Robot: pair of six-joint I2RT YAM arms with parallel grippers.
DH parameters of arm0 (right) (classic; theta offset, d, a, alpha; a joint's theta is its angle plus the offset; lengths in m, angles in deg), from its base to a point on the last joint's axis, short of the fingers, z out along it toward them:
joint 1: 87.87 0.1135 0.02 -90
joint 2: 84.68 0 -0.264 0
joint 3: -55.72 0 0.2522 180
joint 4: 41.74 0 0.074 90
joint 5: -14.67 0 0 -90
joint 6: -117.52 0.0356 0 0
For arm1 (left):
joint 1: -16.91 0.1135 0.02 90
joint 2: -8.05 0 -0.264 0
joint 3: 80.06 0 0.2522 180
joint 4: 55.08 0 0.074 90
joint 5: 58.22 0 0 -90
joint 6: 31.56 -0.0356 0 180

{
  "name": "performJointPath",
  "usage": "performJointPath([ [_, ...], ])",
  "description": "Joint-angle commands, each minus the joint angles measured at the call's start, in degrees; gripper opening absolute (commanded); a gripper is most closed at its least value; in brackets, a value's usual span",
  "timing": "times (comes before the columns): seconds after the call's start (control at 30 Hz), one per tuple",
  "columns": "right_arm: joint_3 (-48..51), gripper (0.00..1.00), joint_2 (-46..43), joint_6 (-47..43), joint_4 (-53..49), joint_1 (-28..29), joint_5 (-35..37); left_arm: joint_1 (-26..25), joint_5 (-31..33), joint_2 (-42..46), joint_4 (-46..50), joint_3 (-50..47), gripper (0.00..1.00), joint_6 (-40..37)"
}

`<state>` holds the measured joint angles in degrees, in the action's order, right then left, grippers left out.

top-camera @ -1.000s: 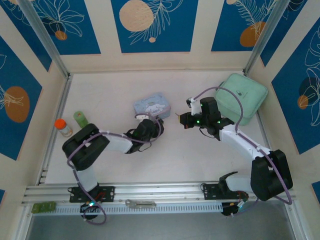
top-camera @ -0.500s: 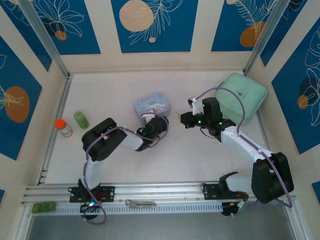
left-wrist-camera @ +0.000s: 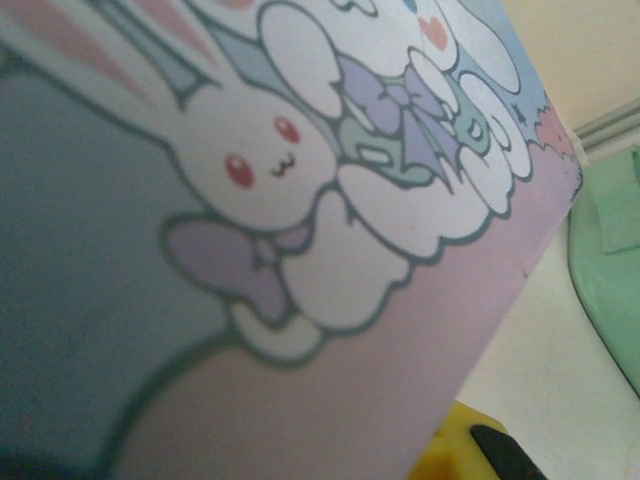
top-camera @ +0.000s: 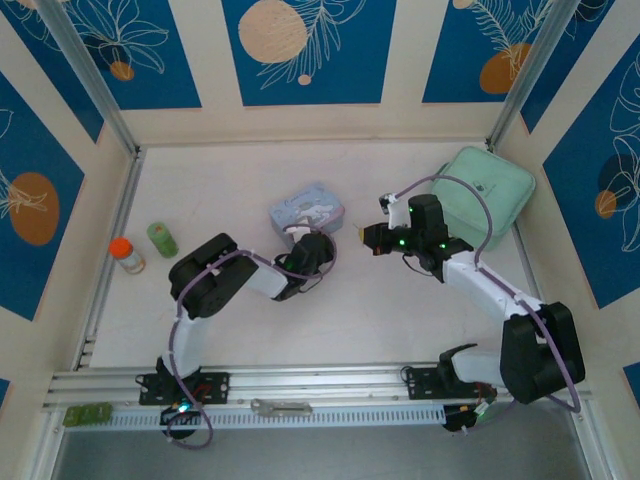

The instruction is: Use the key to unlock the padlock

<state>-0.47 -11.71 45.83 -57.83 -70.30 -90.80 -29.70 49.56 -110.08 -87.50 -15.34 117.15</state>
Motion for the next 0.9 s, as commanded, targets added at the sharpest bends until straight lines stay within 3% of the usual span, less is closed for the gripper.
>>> performJointPath([
  [0.0, 1.4, 0.00, 3.0, 2.5, 1.4, -0.5, -4.5, 1.5, -7.5, 2.0, -2.2, -3.4, 0.00, 1.5],
  [0.23, 1.7, 0.00, 11.0, 6.7, 5.8, -2.3, -14.6, 5.2, -20.8, 4.8, -8.9, -8.2, 0.00, 6.5],
  [0.47, 5.2, 0.00, 18.7, 11.6, 18.0, -5.3, -26.7, 7.8, -28.2, 5.4, -18.3, -10.8, 0.00, 12.3],
  [0.6, 5.7, 0.00, 20.4, 11.6, 20.3, -5.2, -29.7, 9.7, -34.0, 3.7, -25.5, -11.1, 0.00, 17.4],
  [0.87, 5.1, 0.00, 23.2, 12.6, 23.5, -5.0, -33.5, 10.5, -40.2, 3.3, -30.2, -11.1, 0.00, 21.9],
])
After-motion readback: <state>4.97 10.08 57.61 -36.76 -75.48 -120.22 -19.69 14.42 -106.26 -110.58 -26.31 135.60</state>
